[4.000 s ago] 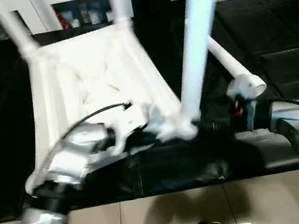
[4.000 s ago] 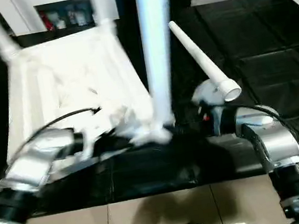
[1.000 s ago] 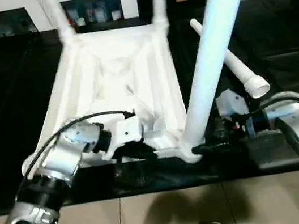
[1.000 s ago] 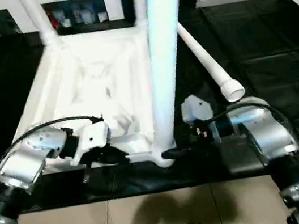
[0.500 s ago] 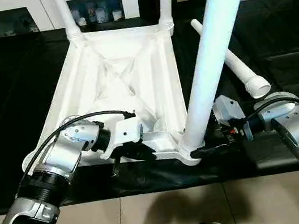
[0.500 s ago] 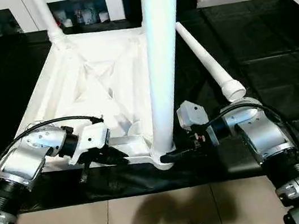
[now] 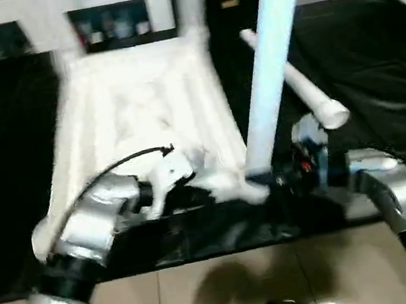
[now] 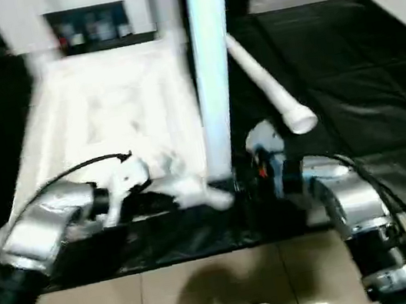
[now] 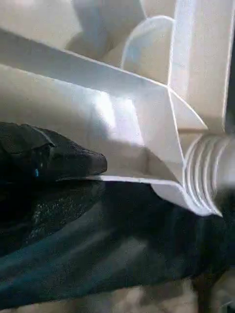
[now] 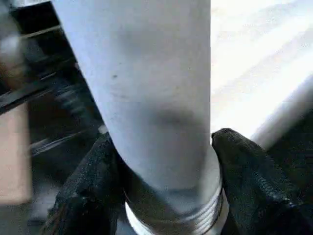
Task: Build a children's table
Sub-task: Rotate leg to tighten, then rotate table base
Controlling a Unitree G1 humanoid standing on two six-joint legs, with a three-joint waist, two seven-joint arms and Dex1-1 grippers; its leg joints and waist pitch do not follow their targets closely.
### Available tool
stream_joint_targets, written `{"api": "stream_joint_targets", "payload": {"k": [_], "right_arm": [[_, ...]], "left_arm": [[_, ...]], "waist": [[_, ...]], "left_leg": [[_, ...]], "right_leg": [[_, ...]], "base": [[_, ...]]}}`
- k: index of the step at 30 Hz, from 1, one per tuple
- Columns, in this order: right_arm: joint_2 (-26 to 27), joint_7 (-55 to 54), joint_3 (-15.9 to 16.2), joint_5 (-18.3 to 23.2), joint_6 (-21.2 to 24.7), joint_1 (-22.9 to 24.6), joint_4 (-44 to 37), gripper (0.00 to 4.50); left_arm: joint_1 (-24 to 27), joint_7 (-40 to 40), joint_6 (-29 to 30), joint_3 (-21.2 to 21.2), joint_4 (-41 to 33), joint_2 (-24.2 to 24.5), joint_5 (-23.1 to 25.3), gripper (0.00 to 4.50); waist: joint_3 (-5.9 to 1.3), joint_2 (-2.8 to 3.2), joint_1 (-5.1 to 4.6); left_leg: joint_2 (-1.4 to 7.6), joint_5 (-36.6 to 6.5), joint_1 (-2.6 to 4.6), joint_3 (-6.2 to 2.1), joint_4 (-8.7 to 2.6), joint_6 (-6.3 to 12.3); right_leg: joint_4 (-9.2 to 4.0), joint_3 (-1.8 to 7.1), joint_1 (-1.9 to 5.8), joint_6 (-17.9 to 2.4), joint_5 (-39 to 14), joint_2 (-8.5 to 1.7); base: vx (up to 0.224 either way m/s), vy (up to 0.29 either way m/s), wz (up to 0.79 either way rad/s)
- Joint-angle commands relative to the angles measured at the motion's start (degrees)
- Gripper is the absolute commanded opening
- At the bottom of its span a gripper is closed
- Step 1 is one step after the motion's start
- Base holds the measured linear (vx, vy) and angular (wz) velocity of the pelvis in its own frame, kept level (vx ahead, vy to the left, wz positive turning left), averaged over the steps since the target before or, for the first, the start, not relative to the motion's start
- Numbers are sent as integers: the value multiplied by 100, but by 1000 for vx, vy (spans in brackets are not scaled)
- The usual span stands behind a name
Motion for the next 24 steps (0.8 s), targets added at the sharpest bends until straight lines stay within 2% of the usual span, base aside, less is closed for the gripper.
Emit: {"api": "stream_joint_targets", "payload": {"k": [1, 3, 4, 5, 6, 7, 8, 9, 10, 14, 15, 16, 17, 18, 21, 22, 24], "right_arm": [[645, -846, 316, -193, 432, 78, -40, 247], [1016, -1619, 148, -318, 497, 13, 63, 246], [1090, -1777, 109, -341, 510, -6, 92, 246], [1201, -2043, 31, -374, 534, -50, 137, 246], [1261, -2201, -15, -394, 541, -73, 159, 246], [1422, -2624, -143, -443, 557, -134, 217, 246], [1527, -2889, -227, -465, 563, -170, 250, 246], [1665, -3278, -329, -527, 522, -212, 284, 246], [1733, -3476, -383, -557, 492, -227, 301, 246], [1935, -3922, -559, -702, 377, -189, 208, 246], [1956, -3925, -616, -667, 334, -174, 177, 246], [1898, -3872, -623, -654, 201, -139, 109, 302], [1895, -3870, -622, -655, 196, -138, 107, 316], [1826, -3842, -664, -611, 136, -77, -41, 316], [1747, -3892, -711, -634, 132, -10, -214, 335], [1592, -3984, -724, -711, 143, 129, -486, 359], [1582, -4055, -869, -632, 147, 280, -765, 366]], "left_arm": [[-131, 844, 375, -69, -362, -874, -111, 0], [-383, 1587, 408, 2, 50, -1428, 69, 0], [-434, 1722, 404, 17, 138, -1527, 99, 0], [-522, 1953, 405, 49, 259, -1668, 148, 0], [-574, 2061, 394, 67, 325, -1733, 167, 0], [-717, 2356, 345, 112, 506, -1902, 223, 0], [-817, 2547, 288, 139, 630, -2002, 266, 0], [-931, 2731, 220, 168, 746, -2119, 290, 0], [-974, 2763, 182, 170, 778, -2152, 292, 0], [-932, 2575, 74, 110, 700, -2073, 429, 0], [-900, 2515, 43, 84, 683, -2032, 453, 0], [-868, 2441, -52, 37, 694, -1966, 454, 0], [-867, 2439, -55, 36, 694, -1964, 454, 0], [-870, 2414, -153, 25, 777, -1932, 425, 0], [-880, 2404, -208, 45, 855, -1926, 393, 0], [-896, 2427, -210, 192, 957, -2014, 243, 0], [-893, 2378, -217, 286, 992, -2073, 149, 0]], "waist": [[-368, -119, 3], [-354, -97, 2], [-379, -100, 19], [-401, -107, 27], [-403, -91, 26], [-392, -82, 13], [-408, -74, 22], [-447, -68, 34], [-472, -49, 39], [-489, -51, 34], [-485, -65, 32], [-475, -76, 34], [-473, -65, 43], [-472, -81, 39], [-468, -74, 60], [-475, -79, 72], [-487, -90, 101]], "left_leg": [[182, -1003, -22, -69, -427, 324], [158, -1013, 33, -46, -416, 337], [145, -967, 40, -59, -414, 350], [143, -875, 19, -62, -410, 379], [156, -787, -4, -63, -419, 447], [151, -857, 8, -49, -418, 460], [142, -870, 20, -53, -409, 446], [143, -714, 18, -55, -394, 437], [154, -530, -12, -64, -389, 481], [148, -378, -36, -47, -376, 659], [145, -387, -41, -45, -381, 704], [145, -456, -41, -37, -383, 711], [151, -493, -35, -42, -386, 705], [159, -560, -29, -37, -391, 678], [163, -593, -22, -40, -401, 635], [169, -572, -10, -39, -399, 619], [165, -477, -18, -32, -390, 646]], "right_leg": [[-546, 307, 320, -846, -2618, -339], [-614, 299, 254, -795, -2754, -321], [-609, 294, 271, -759, -2755, -336], [-583, 298, 297, -765, -2593, -337], [-552, 301, 289, -813, -2301, -318], [-574, 294, 261, -826, -2295, -303], [-567, 291, 271, -830, -2294, -308], [-532, 308, 288, -901, -1981, -317], [-468, 311, 316, -1025, -1536, -314], [-420, 309, 337, -1199, -958, -318], [-421, 306, 351, -1225, -932, -314], [-438, 309, 354, -1218, -1049, -326], [-445, 306, 352, -1200, -1132, -331], [-459, 308, 347, -1168, -1263, -330], [-462, 312, 341, -1106, -1338, -324], [-458, 316, 339, -1096, -1334, -326], [-440, 328, 349, -1096, -1182, -327]], "base": [[0, 0, 0], [0, 0, 0], [0, 0, 0], [0, 0, 0], [0, 0, 0], [0, 0, 0], [0, 0, 0], [0, 0, 0], [0, 0, 0], [0, 0, 0], [0, 0, 0], [0, 0, 0], [0, 0, 0], [0, 0, 0], [0, 0, 0], [0, 0, 0], [0, 0, 0]]}}
